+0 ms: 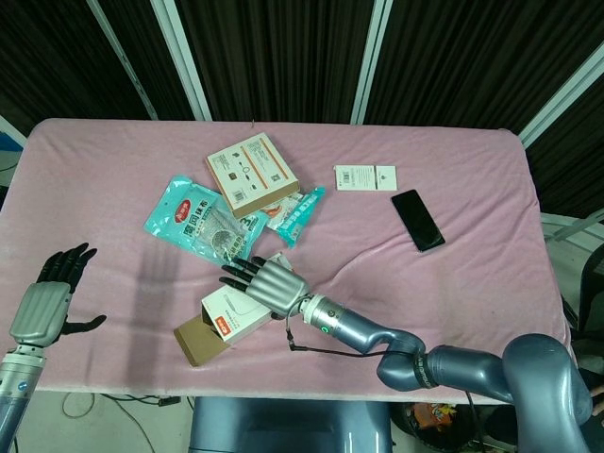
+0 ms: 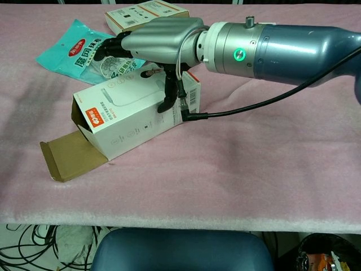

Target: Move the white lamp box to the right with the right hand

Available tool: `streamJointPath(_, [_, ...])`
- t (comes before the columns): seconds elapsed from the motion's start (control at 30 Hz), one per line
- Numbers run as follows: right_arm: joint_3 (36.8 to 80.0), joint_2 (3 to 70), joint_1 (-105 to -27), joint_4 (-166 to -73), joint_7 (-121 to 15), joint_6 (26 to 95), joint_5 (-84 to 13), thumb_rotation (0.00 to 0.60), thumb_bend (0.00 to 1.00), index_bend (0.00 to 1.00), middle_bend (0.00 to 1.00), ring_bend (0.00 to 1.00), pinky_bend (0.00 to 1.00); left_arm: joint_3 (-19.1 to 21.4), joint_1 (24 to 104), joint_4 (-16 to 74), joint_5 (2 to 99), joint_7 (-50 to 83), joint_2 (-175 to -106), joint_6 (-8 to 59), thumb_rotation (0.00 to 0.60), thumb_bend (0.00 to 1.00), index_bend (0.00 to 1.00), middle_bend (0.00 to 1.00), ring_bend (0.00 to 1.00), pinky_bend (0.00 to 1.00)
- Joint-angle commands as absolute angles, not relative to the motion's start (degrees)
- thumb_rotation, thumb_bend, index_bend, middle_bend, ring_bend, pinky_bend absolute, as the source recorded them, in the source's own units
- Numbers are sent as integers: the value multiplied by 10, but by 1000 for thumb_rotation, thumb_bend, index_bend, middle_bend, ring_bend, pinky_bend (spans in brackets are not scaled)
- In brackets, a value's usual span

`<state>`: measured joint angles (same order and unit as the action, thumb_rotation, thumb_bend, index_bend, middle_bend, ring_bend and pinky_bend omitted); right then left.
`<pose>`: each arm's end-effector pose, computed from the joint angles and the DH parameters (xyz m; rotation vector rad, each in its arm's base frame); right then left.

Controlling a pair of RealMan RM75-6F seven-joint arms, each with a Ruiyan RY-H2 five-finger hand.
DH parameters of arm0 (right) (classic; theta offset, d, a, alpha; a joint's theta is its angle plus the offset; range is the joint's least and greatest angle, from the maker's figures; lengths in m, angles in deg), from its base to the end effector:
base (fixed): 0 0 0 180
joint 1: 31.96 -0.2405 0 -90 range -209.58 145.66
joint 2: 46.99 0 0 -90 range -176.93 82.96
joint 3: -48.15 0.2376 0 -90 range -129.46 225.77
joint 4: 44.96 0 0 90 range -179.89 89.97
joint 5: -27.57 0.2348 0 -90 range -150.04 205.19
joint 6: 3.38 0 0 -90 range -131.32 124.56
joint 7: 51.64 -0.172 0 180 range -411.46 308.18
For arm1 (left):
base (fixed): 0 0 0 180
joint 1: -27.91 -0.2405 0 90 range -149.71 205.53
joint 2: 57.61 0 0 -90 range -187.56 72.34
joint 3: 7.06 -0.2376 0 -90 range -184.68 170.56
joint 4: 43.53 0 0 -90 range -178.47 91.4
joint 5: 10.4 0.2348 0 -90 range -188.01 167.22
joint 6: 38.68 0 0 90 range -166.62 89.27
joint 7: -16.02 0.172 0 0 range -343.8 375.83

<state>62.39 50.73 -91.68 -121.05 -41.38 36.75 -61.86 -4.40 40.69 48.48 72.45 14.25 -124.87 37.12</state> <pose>0.0265 -0.3411 -0.1176 2.4253 -0.4515 1.1263 -0.2858 0.2475 0.0880 -1.4914 -1.0278 -0.9358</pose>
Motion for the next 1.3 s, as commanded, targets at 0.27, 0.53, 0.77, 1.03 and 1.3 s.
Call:
streamJointPath(0.27, [610,542,-954,-1152,-430,369,-635,600,45,0,0,0,212,-42,406,487,719,143,-1249,371,600,0,0,0,0,0])
streamJointPath(0.53, [594,563,-974,-1115,-425,355,-634,600,46,0,0,0,212,-41,406,487,717,144,-1249,371,600,0,0,0,0,0])
streamJointPath(0.77, [582,575,-982,-1099,-430,348,-632,600,158,149,148,103,245,-40,407,488,715,143,-1249,370,600,0,0,0,0,0])
streamJointPath(1.03, [568,569,-979,-1102,-464,383,-652,600,383,637,629,576,613,-40,407,490,713,142,-1248,368,600,0,0,0,0,0])
streamJointPath(1.3, [578,534,-968,-1128,-478,422,-647,600,389,668,644,588,618,-41,406,490,717,142,-1249,371,600,0,0,0,0,0])
